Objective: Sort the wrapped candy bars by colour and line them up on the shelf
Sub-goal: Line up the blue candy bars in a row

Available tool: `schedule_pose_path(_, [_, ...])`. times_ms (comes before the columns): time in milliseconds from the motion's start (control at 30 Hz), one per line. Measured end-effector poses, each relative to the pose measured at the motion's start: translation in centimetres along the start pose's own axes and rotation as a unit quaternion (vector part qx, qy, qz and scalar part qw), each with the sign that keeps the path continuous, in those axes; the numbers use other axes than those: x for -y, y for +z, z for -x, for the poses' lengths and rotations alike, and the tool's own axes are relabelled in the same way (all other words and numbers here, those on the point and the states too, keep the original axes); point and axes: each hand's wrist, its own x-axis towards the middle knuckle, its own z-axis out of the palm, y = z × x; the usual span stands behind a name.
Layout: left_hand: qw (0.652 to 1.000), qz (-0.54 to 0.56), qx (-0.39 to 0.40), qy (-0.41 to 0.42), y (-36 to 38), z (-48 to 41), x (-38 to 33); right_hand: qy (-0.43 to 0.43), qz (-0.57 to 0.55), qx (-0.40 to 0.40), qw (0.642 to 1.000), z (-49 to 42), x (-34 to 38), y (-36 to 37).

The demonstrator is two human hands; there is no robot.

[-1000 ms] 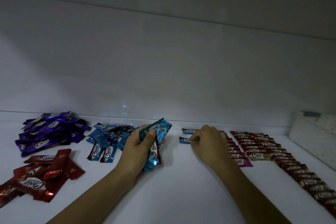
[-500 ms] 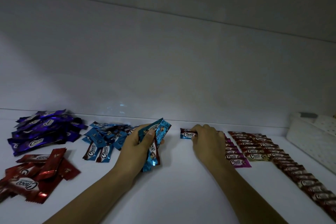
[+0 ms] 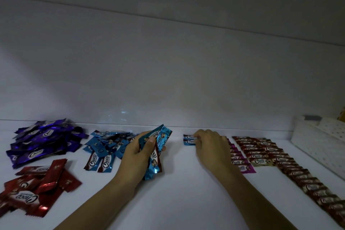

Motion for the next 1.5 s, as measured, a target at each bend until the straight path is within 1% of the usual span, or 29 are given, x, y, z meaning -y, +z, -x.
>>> schedule_pose_path(67, [1.0,-0.002,0.0,0.0,0.1,0.0,-0.1,0.019,-0.009,0.025,0.999,-1.6,0.0,-1.4])
schedule_pose_path(167, [1.0,-0.005,0.004,0.0,0.2,0.0,0.0,0.025,0.037,0.092,0.995,-4.2,0.0,-2.9])
schedule_pose_path(267, [1.0,-0.009,0.009,0.001,0.0,0.1,-0.1,0.017,0.062,0.116,0.991,-4.5,-0.4,-2.2])
schedule_pose_path(367, [1.0,-0.024,0.014,0.009,0.0,0.0,0.1,-0.003,0.06,0.103,0.993,-3.4,-1.3,-0.5])
schedule_pose_path(467, [1.0,-0.02,0.009,0.011,0.0,-0.2,0.3,-0.011,0.013,0.062,0.998,-2.9,-2.1,0.4])
schedule_pose_path(600, [1.0,-0.02,0.008,0.018,0.0,-0.4,0.4,-0.027,0.001,0.056,0.998,-2.9,-2.7,0.6])
schedule_pose_path(800, [1.0,-0.016,0.005,0.013,0.0,-0.5,0.5,-0.041,0.032,0.003,0.999,-3.2,-2.8,1.3])
schedule_pose_path(900, [1.0,-0.011,0.006,0.013,0.0,-0.5,0.6,-0.041,0.039,0.005,0.998,-3.2,-2.9,1.5])
schedule_pose_path(1033, [1.0,-0.009,0.008,0.015,0.0,-0.4,0.5,-0.037,0.045,0.038,0.998,-3.1,-2.8,1.6])
schedule_pose_path(1133, [1.0,-0.011,0.009,0.015,0.1,-0.4,0.5,-0.028,0.037,0.047,0.998,-3.2,-2.8,1.6])
schedule_pose_path(1500, [1.0,-0.022,0.006,0.016,0.0,-0.5,0.4,-0.043,0.093,-0.001,0.995,-2.7,-2.4,2.0])
